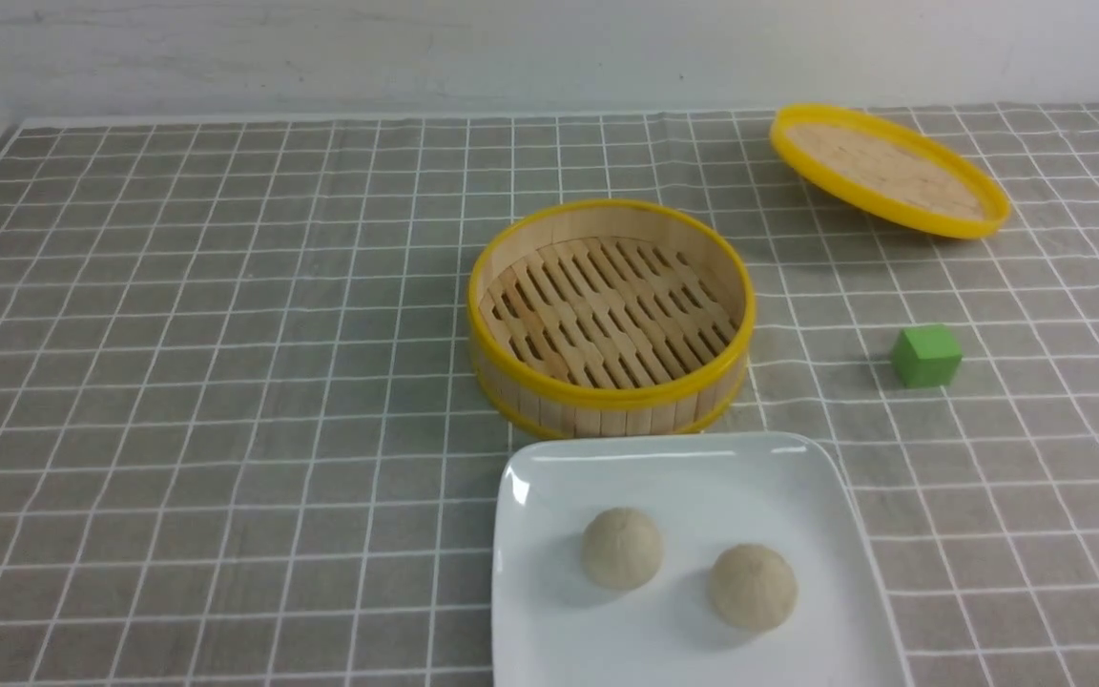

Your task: Put the steamed buns into the plate on the grey tablecloth.

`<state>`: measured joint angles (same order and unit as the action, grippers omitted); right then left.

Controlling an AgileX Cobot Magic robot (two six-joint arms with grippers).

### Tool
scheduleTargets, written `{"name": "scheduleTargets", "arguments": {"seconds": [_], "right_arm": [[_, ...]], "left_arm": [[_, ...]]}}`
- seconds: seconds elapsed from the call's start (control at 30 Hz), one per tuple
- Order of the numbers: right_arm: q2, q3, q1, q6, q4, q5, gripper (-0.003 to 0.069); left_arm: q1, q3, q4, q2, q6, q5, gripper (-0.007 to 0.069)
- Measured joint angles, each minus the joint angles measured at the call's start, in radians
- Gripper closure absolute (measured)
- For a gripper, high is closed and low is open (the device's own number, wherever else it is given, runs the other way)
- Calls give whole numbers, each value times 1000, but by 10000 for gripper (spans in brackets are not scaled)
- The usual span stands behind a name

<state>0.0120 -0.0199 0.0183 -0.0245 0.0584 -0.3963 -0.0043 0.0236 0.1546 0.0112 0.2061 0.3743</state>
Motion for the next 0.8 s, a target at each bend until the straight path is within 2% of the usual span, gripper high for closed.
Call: {"name": "scheduleTargets", "arguments": {"seconds": [0.13,0.8], "right_arm": [[0,0,0,0,0,0,495],[0,0,0,0,0,0,469]], "left_arm": [[38,0,-5,1,0,0,570],[38,0,15,1,0,0,553]]}}
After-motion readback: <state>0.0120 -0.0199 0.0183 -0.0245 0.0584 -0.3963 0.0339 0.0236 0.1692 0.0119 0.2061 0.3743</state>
